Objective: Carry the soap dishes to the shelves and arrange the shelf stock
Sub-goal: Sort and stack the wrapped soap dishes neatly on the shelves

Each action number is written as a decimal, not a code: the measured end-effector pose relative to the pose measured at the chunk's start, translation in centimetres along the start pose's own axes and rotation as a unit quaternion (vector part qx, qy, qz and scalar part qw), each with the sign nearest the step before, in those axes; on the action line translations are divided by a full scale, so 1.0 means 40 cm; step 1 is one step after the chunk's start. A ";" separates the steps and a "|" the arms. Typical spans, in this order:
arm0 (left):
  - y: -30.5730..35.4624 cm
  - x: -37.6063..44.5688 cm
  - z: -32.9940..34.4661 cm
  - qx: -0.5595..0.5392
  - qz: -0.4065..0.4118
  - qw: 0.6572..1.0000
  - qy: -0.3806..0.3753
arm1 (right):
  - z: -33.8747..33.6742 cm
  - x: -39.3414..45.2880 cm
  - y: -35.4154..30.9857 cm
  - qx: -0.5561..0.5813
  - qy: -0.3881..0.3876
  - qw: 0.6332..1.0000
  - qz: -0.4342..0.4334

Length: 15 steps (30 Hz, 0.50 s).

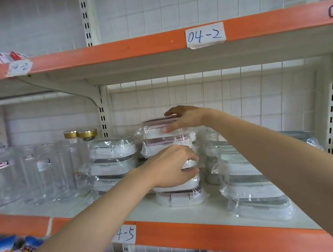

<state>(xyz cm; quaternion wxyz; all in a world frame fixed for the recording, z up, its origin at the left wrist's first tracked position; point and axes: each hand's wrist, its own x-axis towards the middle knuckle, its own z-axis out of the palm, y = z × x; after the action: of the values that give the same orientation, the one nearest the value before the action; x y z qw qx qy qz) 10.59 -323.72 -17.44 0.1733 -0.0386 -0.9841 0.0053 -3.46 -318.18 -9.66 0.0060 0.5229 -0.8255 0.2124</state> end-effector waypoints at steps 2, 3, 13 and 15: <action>0.000 0.005 -0.002 0.004 0.003 1.000 0.002 | -0.011 -0.020 0.007 0.022 0.001 1.000 -0.001; 0.002 0.009 -0.003 0.006 0.005 1.000 0.005 | -0.015 -0.032 0.013 0.027 0.003 1.000 0.001; 0.078 0.076 0.006 -0.036 0.026 0.997 0.059 | -0.078 -0.189 0.129 -0.130 0.033 0.990 0.050; 0.116 0.092 0.014 -0.039 0.033 0.997 0.063 | -0.093 -0.224 0.165 -0.172 0.031 0.982 0.072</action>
<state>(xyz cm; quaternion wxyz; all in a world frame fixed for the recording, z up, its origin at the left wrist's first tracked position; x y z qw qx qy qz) 7.29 -318.82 -16.83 0.2331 -0.0784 -0.9689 -0.0292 -5.89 -306.76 -10.63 0.1065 0.4464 -0.8846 0.0829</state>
